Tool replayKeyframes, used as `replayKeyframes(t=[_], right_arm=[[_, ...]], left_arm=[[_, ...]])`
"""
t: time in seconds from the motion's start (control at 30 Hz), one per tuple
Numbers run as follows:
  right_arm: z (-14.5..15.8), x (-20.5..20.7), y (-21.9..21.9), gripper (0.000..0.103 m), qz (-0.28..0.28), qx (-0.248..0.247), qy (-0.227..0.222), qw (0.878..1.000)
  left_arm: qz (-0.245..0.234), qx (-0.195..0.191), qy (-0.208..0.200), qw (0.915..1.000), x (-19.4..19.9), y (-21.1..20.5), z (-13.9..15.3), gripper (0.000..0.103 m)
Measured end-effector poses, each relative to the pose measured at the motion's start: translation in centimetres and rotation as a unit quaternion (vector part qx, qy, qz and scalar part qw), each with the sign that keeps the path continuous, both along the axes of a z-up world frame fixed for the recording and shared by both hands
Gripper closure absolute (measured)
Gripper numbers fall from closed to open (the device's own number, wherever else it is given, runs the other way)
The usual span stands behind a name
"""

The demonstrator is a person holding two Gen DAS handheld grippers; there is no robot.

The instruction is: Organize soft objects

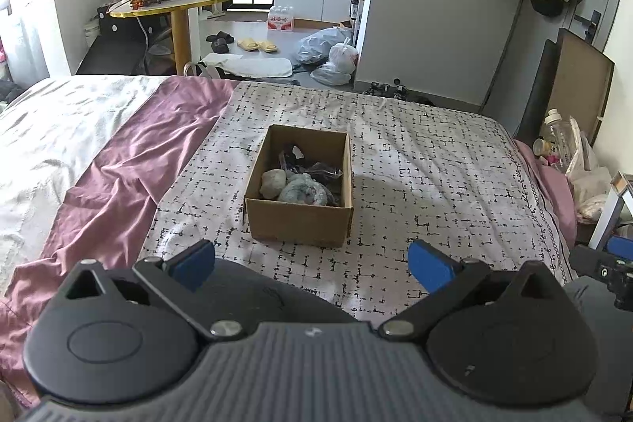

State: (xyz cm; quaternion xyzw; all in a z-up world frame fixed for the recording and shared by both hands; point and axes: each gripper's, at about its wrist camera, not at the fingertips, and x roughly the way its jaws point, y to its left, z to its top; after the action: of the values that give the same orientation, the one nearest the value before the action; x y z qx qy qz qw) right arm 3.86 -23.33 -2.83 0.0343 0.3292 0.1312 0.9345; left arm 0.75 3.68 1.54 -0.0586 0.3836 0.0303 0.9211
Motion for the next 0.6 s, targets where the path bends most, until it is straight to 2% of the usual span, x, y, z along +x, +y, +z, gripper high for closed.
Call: replayKeyframes(t=[0.6], right_arm=[[0.47,-0.13,0.6,0.0,0.016,-0.002,-0.004,1.0]], left_arm=[[-0.003,0.005,0.004,1.0,0.02,-0.03,-0.51,0.0]])
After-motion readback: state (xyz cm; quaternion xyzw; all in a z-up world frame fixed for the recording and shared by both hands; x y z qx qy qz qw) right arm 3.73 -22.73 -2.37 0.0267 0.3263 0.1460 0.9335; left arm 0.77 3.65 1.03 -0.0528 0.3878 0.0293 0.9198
